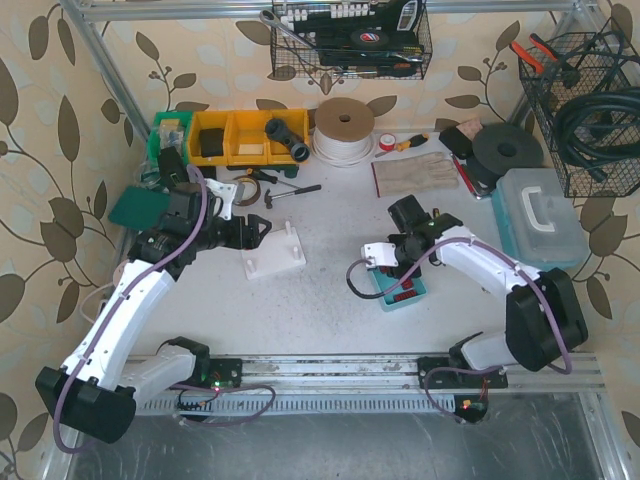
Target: Install the large spring
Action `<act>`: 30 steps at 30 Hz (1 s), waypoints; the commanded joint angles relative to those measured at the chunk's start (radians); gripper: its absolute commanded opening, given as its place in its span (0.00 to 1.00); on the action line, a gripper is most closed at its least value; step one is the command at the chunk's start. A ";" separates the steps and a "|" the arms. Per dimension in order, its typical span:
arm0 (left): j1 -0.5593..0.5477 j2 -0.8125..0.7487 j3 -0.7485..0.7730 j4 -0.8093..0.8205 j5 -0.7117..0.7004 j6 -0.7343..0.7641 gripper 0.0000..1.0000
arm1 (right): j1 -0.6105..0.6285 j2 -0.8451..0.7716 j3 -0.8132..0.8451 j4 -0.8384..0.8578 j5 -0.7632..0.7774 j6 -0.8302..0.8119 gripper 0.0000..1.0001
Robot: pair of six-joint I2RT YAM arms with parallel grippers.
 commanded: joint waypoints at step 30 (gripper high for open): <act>0.007 -0.041 0.015 -0.026 0.021 0.040 0.86 | 0.000 0.226 -0.065 0.218 0.093 -0.057 0.30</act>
